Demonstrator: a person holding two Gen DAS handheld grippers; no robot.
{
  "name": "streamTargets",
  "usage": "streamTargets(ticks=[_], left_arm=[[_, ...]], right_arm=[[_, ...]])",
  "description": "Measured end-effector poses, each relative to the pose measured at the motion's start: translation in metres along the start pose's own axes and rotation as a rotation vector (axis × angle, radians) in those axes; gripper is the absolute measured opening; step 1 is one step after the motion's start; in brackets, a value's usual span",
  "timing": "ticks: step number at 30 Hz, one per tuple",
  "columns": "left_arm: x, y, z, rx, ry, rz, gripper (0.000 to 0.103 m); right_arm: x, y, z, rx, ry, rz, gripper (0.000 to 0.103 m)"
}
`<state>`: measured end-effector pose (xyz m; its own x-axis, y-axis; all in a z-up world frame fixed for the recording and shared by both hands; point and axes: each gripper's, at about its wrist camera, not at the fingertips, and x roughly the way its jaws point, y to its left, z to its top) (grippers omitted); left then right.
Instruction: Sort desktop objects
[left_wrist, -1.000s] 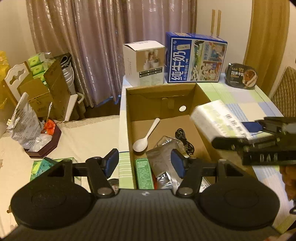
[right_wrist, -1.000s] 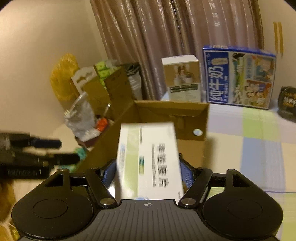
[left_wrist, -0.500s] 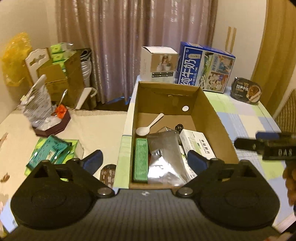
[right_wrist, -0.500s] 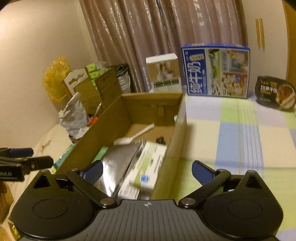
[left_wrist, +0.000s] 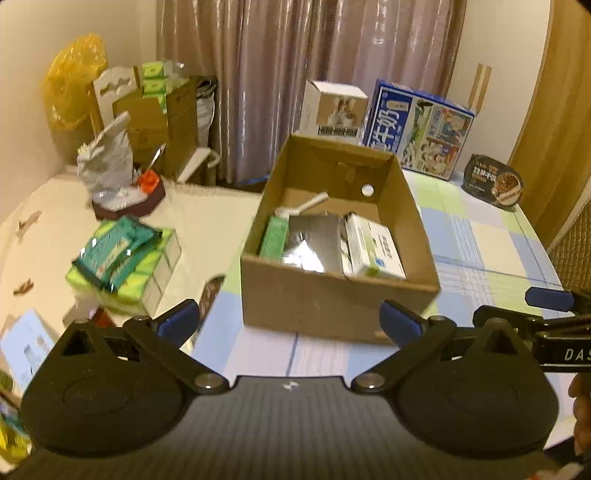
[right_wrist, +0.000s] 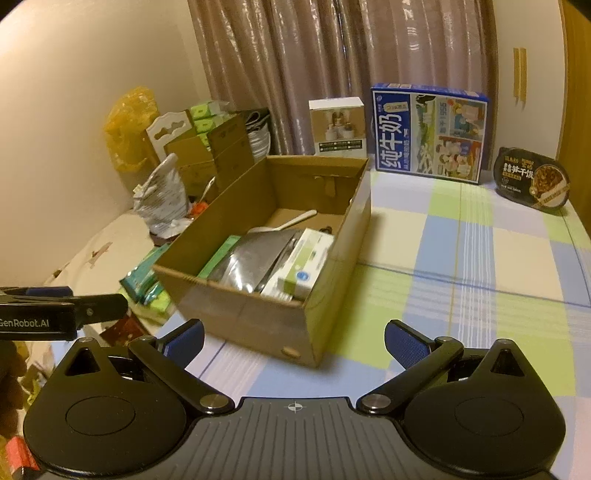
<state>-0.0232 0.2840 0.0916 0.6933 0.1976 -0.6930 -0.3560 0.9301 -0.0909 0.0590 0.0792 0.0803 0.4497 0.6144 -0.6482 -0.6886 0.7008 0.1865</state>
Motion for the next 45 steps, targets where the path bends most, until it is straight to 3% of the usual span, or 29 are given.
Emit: streamTargets(ticks=[2,7,19,27,45], left_arm=[[-0.010,0.000,-0.006,-0.016,0.003,-0.003,0.102],[-0.032,-0.007,-0.018,0.012,-0.004,0.070,0.102],[-0.056,-0.019,-0.026,0.007,-0.006,0.059,0.102],[-0.057,-0.025,-0.027,0.009,-0.007,0.071,0.102],[-0.052,-0.028,-0.028,0.022,-0.015,0.093,0.102]], right_arm=[[-0.008,0.002,-0.005,0.004,-0.001,0.008,0.101],[-0.024,0.004,-0.015,0.013,-0.005,0.012,0.101],[-0.044,0.009,-0.021,0.004,-0.026,-0.039,0.101],[-0.050,0.008,-0.025,0.011,-0.047,-0.052,0.101],[-0.045,0.002,-0.027,0.036,-0.007,-0.053,0.101]])
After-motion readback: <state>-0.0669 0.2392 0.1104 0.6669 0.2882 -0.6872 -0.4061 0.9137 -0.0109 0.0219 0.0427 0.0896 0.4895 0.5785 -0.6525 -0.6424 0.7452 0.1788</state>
